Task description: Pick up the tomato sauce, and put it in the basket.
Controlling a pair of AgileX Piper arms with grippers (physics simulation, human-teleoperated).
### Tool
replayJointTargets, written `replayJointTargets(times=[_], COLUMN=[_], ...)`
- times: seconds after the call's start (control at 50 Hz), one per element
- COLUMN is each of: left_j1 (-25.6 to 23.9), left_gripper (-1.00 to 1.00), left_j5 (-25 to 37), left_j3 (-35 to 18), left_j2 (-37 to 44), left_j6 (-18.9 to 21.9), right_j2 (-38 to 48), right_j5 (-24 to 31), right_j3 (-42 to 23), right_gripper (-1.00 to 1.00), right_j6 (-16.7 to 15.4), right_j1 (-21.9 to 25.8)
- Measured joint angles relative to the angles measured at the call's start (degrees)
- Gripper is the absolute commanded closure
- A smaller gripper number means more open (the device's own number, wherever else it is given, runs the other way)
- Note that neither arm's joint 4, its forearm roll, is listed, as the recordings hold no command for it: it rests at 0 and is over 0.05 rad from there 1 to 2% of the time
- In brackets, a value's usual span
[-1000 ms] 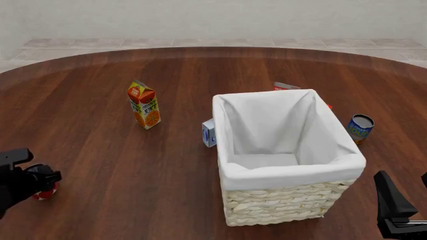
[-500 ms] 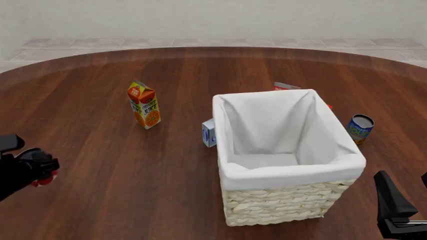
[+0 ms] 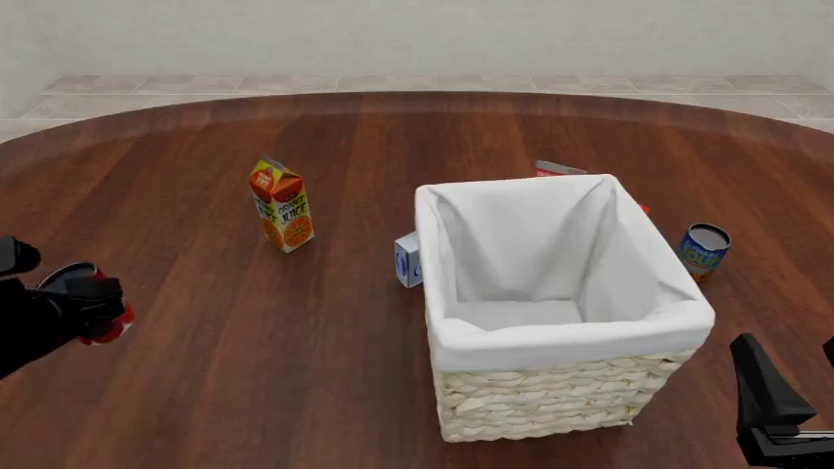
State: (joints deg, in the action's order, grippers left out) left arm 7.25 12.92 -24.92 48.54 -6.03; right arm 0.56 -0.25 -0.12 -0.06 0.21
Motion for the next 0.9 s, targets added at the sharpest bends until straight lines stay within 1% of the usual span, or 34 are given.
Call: replayJointTargets(times=[0.24, 0.38, 0.56, 0.9], left_j1=[-5.8, -8.8, -12.3, -19.3], left_gripper=[1.00, 1.00, 1.00, 1.00], left_j5=[8.8, 12.5, 15.2, 19.5], left_j3=[-5.0, -8.0, -11.0, -17.4], left_j2=[-6.7, -8.9, -9.9, -8.5], left_j6=[-1.4, -1.4, -0.4, -1.7], right_j2=[0.0, 0.0, 0.0, 0.0], right_j5=[0.0, 0.0, 0.0, 0.0], right_j3=[0.0, 0.0, 0.0, 0.0], right_gripper=[-1.00, -1.00, -1.00, -1.00], right_j6=[0.0, 0.0, 0.0, 0.0], right_j1=[0.0, 0.0, 0.0, 0.0])
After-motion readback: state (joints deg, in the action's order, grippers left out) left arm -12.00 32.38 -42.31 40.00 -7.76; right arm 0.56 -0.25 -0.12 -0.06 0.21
